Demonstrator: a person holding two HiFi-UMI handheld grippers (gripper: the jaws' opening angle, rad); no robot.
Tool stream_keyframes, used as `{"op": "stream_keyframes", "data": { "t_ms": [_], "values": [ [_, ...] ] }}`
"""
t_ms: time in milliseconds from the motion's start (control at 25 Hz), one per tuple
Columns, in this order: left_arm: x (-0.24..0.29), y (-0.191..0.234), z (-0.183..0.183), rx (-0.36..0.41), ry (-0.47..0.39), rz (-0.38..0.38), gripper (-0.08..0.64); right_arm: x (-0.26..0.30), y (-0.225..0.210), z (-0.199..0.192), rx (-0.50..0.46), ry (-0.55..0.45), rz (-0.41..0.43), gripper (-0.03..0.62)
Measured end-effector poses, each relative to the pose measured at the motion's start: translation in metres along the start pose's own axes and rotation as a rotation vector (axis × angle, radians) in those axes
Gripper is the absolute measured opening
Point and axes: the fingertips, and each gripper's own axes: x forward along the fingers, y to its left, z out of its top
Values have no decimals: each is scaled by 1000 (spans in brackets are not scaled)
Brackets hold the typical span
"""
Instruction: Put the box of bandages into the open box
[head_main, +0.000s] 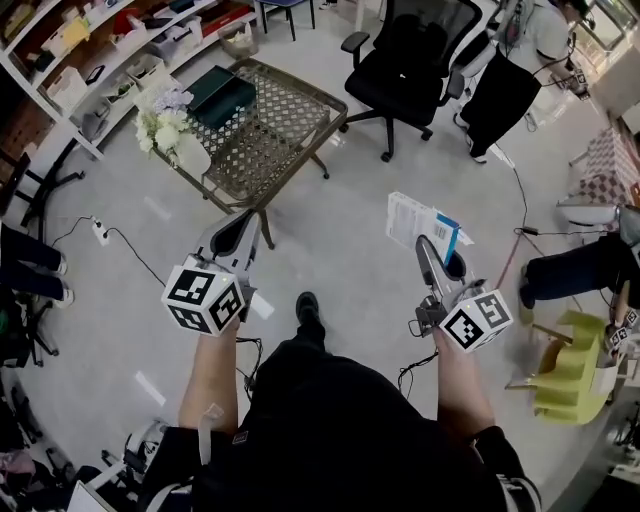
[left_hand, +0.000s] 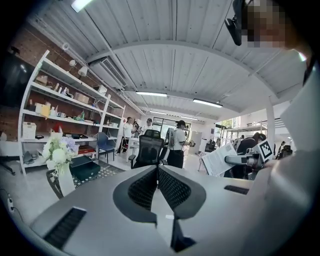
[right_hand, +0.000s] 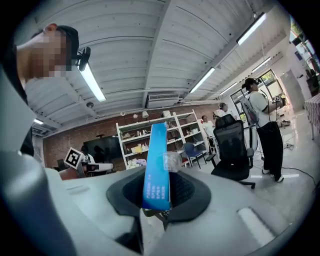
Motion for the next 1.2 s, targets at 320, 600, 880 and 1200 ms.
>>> {"op": "stream_keyframes", "data": {
  "t_ms": [320,600,880,1200],
  "values": [
    [75,62,45,9,-17,-2,14,106,-35,34,-3,-12,17,86],
    [102,102,68,7,-29,11,14,178,-38,45,7,-19,73,86],
    [131,140,66,-9,-10,83,14,241,-66,44,24,4,134,86],
    [199,175,86,6,21,167,14,343,-117,66,38,25,247,86]
  ]
}}
